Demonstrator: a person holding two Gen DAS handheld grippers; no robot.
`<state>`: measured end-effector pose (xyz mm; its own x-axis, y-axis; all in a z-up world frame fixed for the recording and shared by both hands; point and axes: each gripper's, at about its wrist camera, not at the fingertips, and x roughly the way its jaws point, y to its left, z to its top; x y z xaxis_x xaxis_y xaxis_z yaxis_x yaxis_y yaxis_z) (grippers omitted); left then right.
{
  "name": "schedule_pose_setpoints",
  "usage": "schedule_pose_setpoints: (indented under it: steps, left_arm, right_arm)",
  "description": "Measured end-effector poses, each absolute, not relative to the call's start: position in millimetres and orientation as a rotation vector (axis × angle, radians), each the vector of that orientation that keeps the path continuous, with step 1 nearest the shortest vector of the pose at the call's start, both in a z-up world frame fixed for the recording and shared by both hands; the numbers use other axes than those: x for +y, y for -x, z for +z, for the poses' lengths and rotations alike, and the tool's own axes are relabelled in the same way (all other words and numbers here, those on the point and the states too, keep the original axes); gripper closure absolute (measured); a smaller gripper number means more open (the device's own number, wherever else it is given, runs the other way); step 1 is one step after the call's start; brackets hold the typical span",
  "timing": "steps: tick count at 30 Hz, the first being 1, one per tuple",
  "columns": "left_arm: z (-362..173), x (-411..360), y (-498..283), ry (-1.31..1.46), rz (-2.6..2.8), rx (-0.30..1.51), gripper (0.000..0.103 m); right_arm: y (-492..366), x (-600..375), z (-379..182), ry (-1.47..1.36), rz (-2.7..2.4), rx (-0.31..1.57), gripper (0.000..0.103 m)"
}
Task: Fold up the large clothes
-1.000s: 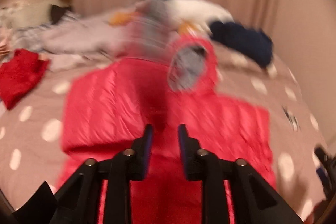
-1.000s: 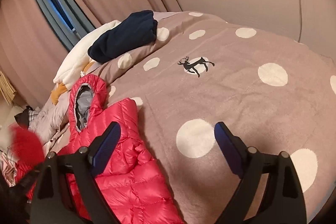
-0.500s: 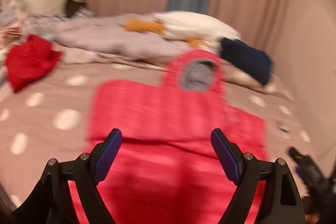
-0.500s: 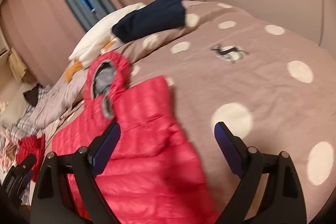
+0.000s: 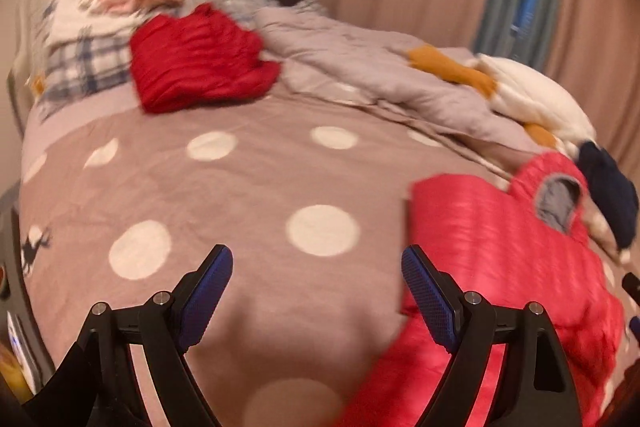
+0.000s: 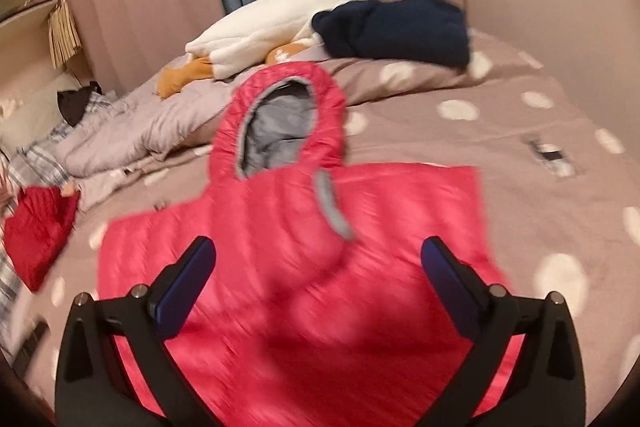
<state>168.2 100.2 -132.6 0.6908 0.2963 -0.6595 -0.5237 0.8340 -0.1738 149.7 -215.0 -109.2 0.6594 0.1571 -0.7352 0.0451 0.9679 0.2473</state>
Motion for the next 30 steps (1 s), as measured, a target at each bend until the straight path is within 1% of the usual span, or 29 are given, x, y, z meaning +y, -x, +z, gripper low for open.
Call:
schedule_pose_setpoints:
  steps: [1,4,6,7,8,9,10,12,16,18,20,21,23,24,25,26,27,28,29,30]
  left_arm:
    - [-136.0,107.2,-168.1,0.386,0.471,0.678,0.017]
    - [-145.4,125.7,-167.4,0.442,0.486,0.713,0.017]
    - [-148.1,133.5,-166.0,0.463,0.493,0.727,0.017]
    - [-148.1,135.5,-165.2,0.469,0.484,0.729,0.017]
    - [-146.6,136.8,-164.0,0.48,0.473,0.724,0.017]
    - [-145.8,138.4,-163.8,0.487,0.469,0.718,0.017]
    - [-145.0,139.5,-162.5,0.495,0.466,0.71,0.017]
    - [-145.3,140.4,-162.2,0.508,0.457,0.716,0.017]
    - [-149.5,141.6,-163.6,0.532,0.425,0.746,0.017]
    - [-151.4,139.9,-164.0,0.531,0.41,0.752,0.017]
    - [-154.0,137.8,-165.1,0.521,0.421,0.763,0.017]
    - [-154.3,137.7,-164.8,0.518,0.42,0.764,0.017]
    - [-156.1,136.0,-166.3,0.512,0.418,0.77,0.017]
    - [-156.4,135.1,-166.7,0.512,0.42,0.773,0.017]
    - [-156.5,134.0,-167.3,0.514,0.418,0.773,0.017]
    - [-156.6,132.5,-167.7,0.52,0.413,0.772,0.017]
    - [-156.5,131.2,-167.8,0.524,0.41,0.773,0.017]
    - [-155.8,128.7,-168.2,0.532,0.395,0.773,0.017]
    - [-154.4,126.1,-168.2,0.538,0.374,0.767,0.017]
    - [-152.5,124.5,-168.1,0.541,0.358,0.758,0.017]
  right_arm:
    - [-155.1,-203.6,-117.5,-0.266,0.076,0.875,0.0]
    - [-184.9,-176.9,-170.6,-0.316,0.064,1.02,0.001]
    - [-192.2,-168.9,-204.2,-0.288,0.013,1.079,0.004]
    - [-191.1,-166.2,-209.3,-0.253,0.002,1.052,0.016]
    - [-189.1,-163.2,-208.9,-0.212,0.018,0.999,0.031]
    - [-189.5,-160.8,-205.7,-0.183,0.026,0.979,0.061]
    - [-189.7,-159.8,-201.7,-0.169,0.029,0.972,0.083]
    - [-188.7,-166.4,-188.6,-0.154,-0.002,0.955,0.088]
    - [-159.2,-195.2,-153.0,-0.125,-0.039,0.855,0.089]
    - [-141.0,-212.6,-141.9,-0.1,-0.087,0.839,0.089]
    - [-125.6,-228.6,-143.9,-0.077,-0.136,0.855,0.088]
    - [-121.9,-233.6,-152.2,-0.068,-0.15,0.883,0.085]
    - [-123.2,-244.0,-188.4,-0.044,-0.184,0.967,0.066]
    - [-122.0,-249.7,-208.7,-0.035,-0.209,0.985,0.048]
    - [-117.0,-256.4,-222.0,-0.024,-0.215,0.956,0.046]
    - [-118.2,-258.5,-228.6,-0.004,-0.216,0.923,0.046]
    - [-123.6,-257.1,-230.3,0.023,-0.228,0.917,0.044]
    - [-130.3,-254.0,-229.8,0.06,-0.248,0.918,0.037]
    - [-143.0,-254.8,-231.9,0.12,-0.273,0.926,0.032]
    - [-146.4,-254.5,-233.1,0.152,-0.289,0.931,0.022]
